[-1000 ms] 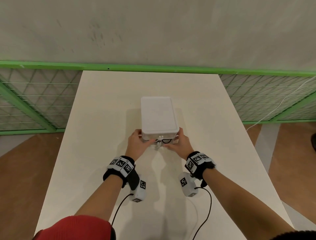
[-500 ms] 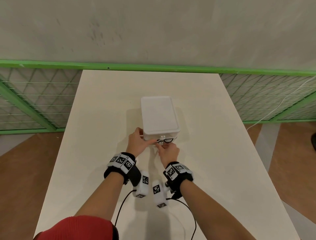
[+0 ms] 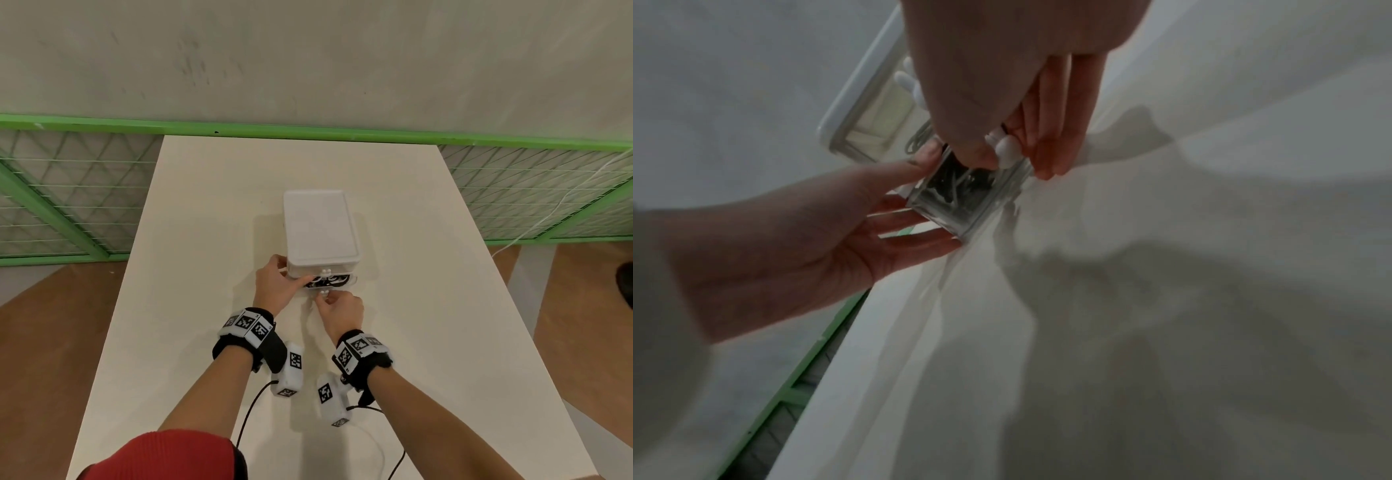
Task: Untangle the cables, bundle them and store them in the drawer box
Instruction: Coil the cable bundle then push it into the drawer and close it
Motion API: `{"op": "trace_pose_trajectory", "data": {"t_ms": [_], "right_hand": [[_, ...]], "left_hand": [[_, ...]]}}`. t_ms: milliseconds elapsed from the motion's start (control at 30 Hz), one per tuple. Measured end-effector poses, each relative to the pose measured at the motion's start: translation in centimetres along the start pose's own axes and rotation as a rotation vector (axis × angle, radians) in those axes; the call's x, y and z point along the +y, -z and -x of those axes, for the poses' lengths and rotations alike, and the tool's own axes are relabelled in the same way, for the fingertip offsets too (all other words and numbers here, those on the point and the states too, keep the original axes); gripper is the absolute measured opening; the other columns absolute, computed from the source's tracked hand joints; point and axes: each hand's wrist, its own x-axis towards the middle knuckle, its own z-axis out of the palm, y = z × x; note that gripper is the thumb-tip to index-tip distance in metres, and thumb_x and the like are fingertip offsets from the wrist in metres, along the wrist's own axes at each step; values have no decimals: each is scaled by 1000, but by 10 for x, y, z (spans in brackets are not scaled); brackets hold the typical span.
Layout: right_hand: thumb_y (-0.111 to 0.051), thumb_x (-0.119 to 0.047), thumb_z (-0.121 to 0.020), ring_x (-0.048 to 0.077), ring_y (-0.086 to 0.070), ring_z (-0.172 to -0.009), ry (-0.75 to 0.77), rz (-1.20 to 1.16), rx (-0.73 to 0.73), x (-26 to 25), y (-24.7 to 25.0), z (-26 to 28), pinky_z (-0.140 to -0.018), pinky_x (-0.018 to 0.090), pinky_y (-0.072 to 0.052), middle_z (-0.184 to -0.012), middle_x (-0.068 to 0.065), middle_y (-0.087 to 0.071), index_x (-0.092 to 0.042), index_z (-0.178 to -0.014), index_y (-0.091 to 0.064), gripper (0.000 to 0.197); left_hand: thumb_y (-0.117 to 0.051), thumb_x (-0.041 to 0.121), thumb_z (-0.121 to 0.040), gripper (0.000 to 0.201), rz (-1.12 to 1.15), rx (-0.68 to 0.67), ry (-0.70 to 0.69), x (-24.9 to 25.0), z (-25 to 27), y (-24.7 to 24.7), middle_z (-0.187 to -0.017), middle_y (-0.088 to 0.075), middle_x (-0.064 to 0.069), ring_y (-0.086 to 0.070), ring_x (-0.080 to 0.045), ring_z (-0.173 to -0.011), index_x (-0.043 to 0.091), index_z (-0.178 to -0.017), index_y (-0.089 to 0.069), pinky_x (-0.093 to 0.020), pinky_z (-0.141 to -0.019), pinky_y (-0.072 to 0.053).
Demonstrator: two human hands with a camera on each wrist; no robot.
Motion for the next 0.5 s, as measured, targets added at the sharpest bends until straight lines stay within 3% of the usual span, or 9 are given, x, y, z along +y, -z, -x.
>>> {"op": "trace_pose_trajectory", "data": {"t_ms": [100,167,233,333,400,500], "right_hand": [[-64,-44,-81,17,-65,-74,24,-33,-77,13,24,-3,-75,30,-52,-75,4,-73,-11,-78,-74,34],[-69,-49,-75,17,-65,-75,12,-40,16,24,39,-7,-76,34,-53,-77,2,-71,-12,-81,-71,38],[-75,-44,-71,16,-60,-84,47,-90,116,30,46,-13,-78,33,-52,-94,0,-64,-11,-102,-61,47],[-78,-27,-73,18,-56,-102,156,-218,22,22,47,-25,-84,33,-51,-114,1,-58,-8,-124,-49,62],[-80,-18,-71,21,-60,-97,165,-255,-16,15,49,-32,-80,31,-53,-113,5,-61,-5,-120,-51,58],[-84,-20,-65,20,-62,-85,121,-184,-44,8,54,-41,-71,24,-49,-106,5,-60,-5,-112,-50,60]], "left_hand": [[-84,24,-66,52,21,-48,-13,-5,2,3,-106,-66,-6,-63,-18,-98,8,-107,-56,-30,-86,-52],[-84,21,-65,56,11,-86,-17,-5,1,5,-110,-65,-7,-61,-19,-102,7,-111,-55,-31,-89,-51],[-85,19,-65,56,-12,-81,-10,-4,-1,4,-112,-65,-9,-61,-20,-102,6,-111,-55,-29,-88,-50],[-84,17,-65,55,-20,-71,13,1,-5,1,-112,-64,-11,-60,-18,-96,5,-109,-54,-23,-80,-46],[-85,19,-64,57,-56,-67,11,3,-7,1,-112,-64,-11,-60,-19,-96,4,-109,-54,-23,-77,-45],[-87,21,-61,60,-102,-50,7,4,-9,1,-110,-64,-11,-61,-22,-97,3,-108,-54,-23,-75,-44]]}}
